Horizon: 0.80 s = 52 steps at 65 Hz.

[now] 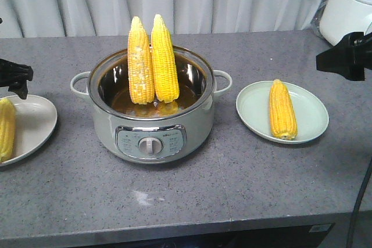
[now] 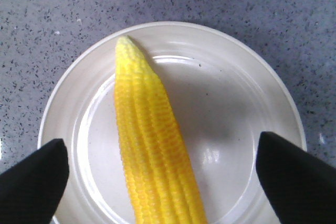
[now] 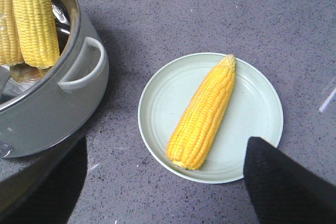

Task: Distribute corn equally
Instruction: 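Lower the cob onto the white plate and open the left gripper, then reach the right gripper back over the pot toward another cob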

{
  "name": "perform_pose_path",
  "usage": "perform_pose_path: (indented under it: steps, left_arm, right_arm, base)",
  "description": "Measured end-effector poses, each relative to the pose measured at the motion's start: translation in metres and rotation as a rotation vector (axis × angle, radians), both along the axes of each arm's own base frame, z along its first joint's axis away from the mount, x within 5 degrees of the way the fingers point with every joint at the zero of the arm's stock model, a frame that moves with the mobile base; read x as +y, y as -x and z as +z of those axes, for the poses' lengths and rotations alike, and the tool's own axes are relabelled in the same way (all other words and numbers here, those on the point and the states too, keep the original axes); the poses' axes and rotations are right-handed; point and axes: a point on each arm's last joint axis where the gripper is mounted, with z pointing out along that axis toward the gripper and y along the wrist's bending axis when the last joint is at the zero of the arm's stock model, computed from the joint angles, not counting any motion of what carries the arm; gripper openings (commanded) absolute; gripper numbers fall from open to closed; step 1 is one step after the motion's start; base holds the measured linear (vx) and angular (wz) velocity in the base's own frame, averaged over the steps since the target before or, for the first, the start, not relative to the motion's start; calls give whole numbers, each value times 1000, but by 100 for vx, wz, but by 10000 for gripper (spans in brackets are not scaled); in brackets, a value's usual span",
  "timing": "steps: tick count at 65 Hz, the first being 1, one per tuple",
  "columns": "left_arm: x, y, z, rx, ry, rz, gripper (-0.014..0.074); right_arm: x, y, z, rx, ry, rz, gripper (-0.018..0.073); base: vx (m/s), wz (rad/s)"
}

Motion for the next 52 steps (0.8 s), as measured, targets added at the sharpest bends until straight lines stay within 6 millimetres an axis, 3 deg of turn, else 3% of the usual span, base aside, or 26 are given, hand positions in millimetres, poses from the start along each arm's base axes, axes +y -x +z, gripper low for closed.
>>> perform_pose_path:
  steps: [9,28,45,52]
  left_arm:
    - [0,2,10,-53,-3,-4,678]
    - [-4,31,65,-227,9,-6,627]
    - [-8,77,120,-396,9,-9,589]
    - [-11,103,131,-462,24,-14,588]
  right_arm:
    - [0,0,0,1,-2,1,594]
    - [0,0,0,1,-2,1,594]
    - [0,0,0,1,-3,1,594]
    - [0,0,0,0,-5,1,594]
  base:
    - [0,0]
    - [0,0]
    - [0,0]
    - [0,0]
